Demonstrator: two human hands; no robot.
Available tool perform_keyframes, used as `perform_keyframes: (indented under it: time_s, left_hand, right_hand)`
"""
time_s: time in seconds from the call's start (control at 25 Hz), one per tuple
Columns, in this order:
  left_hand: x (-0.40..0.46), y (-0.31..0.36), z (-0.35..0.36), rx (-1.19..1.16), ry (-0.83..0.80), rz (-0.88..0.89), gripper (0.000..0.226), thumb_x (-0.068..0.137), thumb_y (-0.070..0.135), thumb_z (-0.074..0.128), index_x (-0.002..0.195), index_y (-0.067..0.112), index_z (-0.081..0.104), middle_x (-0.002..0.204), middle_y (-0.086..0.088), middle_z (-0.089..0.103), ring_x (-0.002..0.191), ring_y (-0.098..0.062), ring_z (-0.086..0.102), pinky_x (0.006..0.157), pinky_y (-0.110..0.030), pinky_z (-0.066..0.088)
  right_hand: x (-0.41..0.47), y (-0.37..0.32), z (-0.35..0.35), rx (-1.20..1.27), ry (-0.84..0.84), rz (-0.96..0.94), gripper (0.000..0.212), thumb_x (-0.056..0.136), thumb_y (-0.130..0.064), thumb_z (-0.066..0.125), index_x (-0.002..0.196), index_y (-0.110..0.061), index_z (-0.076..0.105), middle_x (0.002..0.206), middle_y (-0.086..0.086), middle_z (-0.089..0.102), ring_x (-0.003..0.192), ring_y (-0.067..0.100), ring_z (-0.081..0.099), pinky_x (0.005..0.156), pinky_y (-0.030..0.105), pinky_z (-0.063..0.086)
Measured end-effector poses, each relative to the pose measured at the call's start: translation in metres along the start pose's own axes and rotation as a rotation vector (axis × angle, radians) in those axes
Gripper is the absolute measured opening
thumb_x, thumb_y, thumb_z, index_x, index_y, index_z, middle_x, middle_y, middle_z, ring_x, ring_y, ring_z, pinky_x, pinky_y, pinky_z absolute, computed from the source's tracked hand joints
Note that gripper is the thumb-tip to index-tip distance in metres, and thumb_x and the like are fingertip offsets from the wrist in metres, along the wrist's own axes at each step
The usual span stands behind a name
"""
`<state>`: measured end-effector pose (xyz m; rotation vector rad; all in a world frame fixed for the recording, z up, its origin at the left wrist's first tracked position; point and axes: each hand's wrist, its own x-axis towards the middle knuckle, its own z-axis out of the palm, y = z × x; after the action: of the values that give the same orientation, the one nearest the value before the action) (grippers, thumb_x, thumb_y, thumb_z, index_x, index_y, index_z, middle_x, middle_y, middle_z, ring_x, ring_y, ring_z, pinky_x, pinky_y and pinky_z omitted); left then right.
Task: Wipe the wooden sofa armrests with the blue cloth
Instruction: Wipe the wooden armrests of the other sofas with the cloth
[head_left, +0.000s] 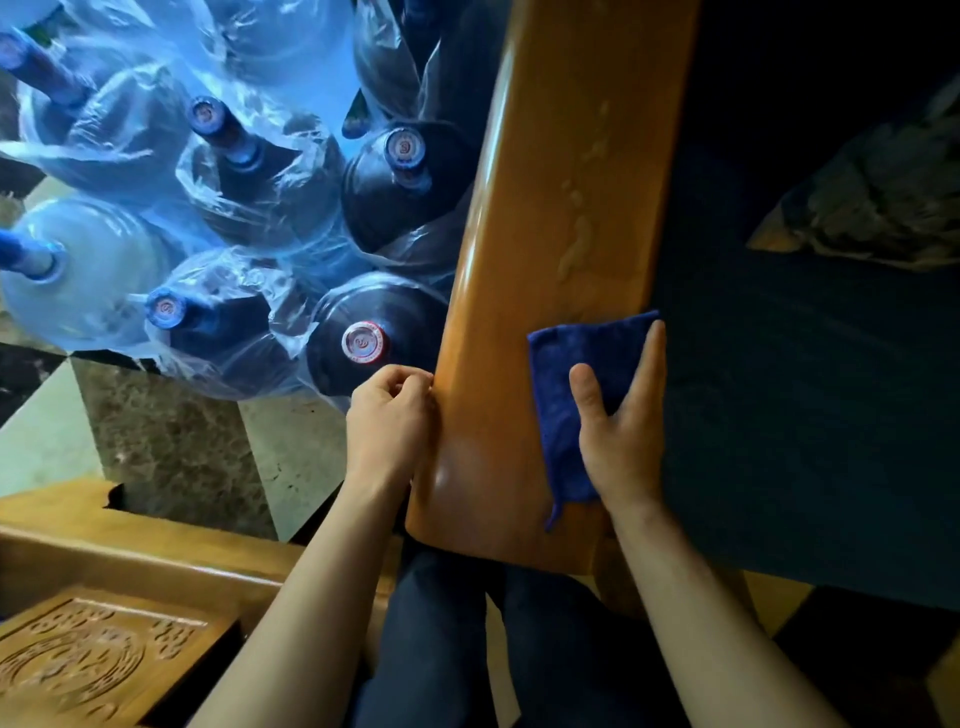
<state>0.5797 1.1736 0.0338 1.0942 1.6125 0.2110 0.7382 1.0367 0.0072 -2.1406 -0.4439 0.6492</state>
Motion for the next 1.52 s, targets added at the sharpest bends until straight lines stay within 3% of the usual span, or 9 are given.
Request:
perform_keyframes:
  time_s: [0.28,0.36,0.6,0.8,0.92,1.0,1.2,1.36,1.52]
  left_hand:
    - [0.005,0.002,-0.003,0.003,-0.051,-0.013,0.02,0.084,0.014,0.055,0.08,0.021,0.073,0.068,-0.006,0.07,0.063,-0.02,0.06,0.073,-0.046,0.055]
    - [0.004,0.001,-0.007,-0.005,-0.068,-0.007,0.02,0.085,0.012,0.055,0.08,0.019,0.074,0.071,-0.01,0.072,0.063,-0.019,0.061,0.075,-0.046,0.056]
    - [0.006,-0.001,-0.015,-0.027,-0.087,-0.027,0.021,0.088,0.01,0.055,0.083,0.016,0.074,0.079,-0.008,0.077,0.067,-0.021,0.068,0.073,-0.044,0.06]
    - [0.011,-0.003,-0.011,-0.212,-0.016,-0.088,0.022,0.098,0.02,0.055,0.09,0.006,0.071,0.077,-0.012,0.073,0.073,-0.032,0.066,0.069,-0.039,0.054]
    - [0.021,0.003,-0.006,-0.403,-0.18,-0.263,0.044,0.107,0.038,0.042,0.106,0.005,0.071,0.09,-0.016,0.076,0.081,-0.03,0.07,0.074,-0.037,0.054]
    - [0.021,0.007,-0.002,-0.465,-0.297,-0.36,0.055,0.107,0.047,0.036,0.111,0.006,0.073,0.098,-0.017,0.079,0.087,-0.03,0.075,0.077,-0.038,0.058]
    - [0.023,0.001,0.013,-0.408,-0.268,-0.331,0.068,0.104,0.056,0.032,0.113,0.006,0.077,0.111,-0.021,0.077,0.114,-0.037,0.069,0.109,-0.05,0.048]
    - [0.021,-0.004,0.018,-0.323,-0.238,-0.321,0.063,0.1,0.063,0.033,0.116,0.021,0.077,0.112,-0.008,0.078,0.109,-0.025,0.07,0.108,-0.048,0.048]
    - [0.023,0.0,0.019,-0.351,-0.215,-0.317,0.069,0.101,0.062,0.03,0.102,0.016,0.081,0.101,-0.012,0.08,0.105,-0.029,0.073,0.105,-0.048,0.051]
  right_hand:
    - [0.097,-0.026,-0.009,0.158,-0.096,-0.061,0.106,0.084,-0.07,0.056,0.165,-0.02,0.009,0.173,0.001,0.016,0.157,0.011,0.018,0.129,0.041,0.02]
    - [0.121,-0.033,-0.008,-0.003,-0.113,-0.185,0.097,0.09,-0.072,0.045,0.165,-0.021,0.01,0.174,-0.001,0.005,0.158,0.01,0.006,0.13,0.037,0.009]
    - [0.16,-0.076,0.006,-0.791,-0.238,-0.479,0.085,0.094,-0.08,0.007,0.164,-0.032,0.011,0.174,-0.006,0.004,0.16,0.032,-0.007,0.126,0.056,-0.007]
    - [0.107,-0.082,0.04,-1.028,-0.412,-0.808,0.085,0.094,-0.078,0.025,0.164,-0.031,0.017,0.174,-0.003,0.007,0.159,0.039,0.0,0.126,0.062,0.003]
    - [0.032,-0.05,0.037,-1.022,-0.454,-0.942,0.076,0.098,-0.07,0.034,0.162,-0.03,0.027,0.173,-0.001,0.015,0.159,0.039,0.007,0.126,0.061,0.008]
    - [-0.004,-0.028,0.025,-0.994,-0.441,-0.953,0.071,0.102,-0.066,0.034,0.163,-0.029,0.026,0.173,-0.001,0.015,0.16,0.035,0.007,0.126,0.06,0.011]
    - [0.039,-0.058,0.049,-0.973,-0.269,-0.772,0.073,0.099,-0.065,0.04,0.162,-0.029,0.03,0.172,0.001,0.022,0.158,0.037,0.017,0.126,0.058,0.014]
    - [0.116,-0.115,0.097,-0.977,-0.202,-0.597,0.069,0.088,-0.051,0.056,0.152,-0.026,0.048,0.172,0.002,0.022,0.158,0.039,0.013,0.127,0.057,0.008]
    - [0.08,-0.101,0.094,-0.936,-0.133,-0.555,0.07,0.093,-0.048,0.054,0.157,-0.024,0.041,0.172,0.007,0.019,0.158,0.041,0.013,0.126,0.058,0.009]
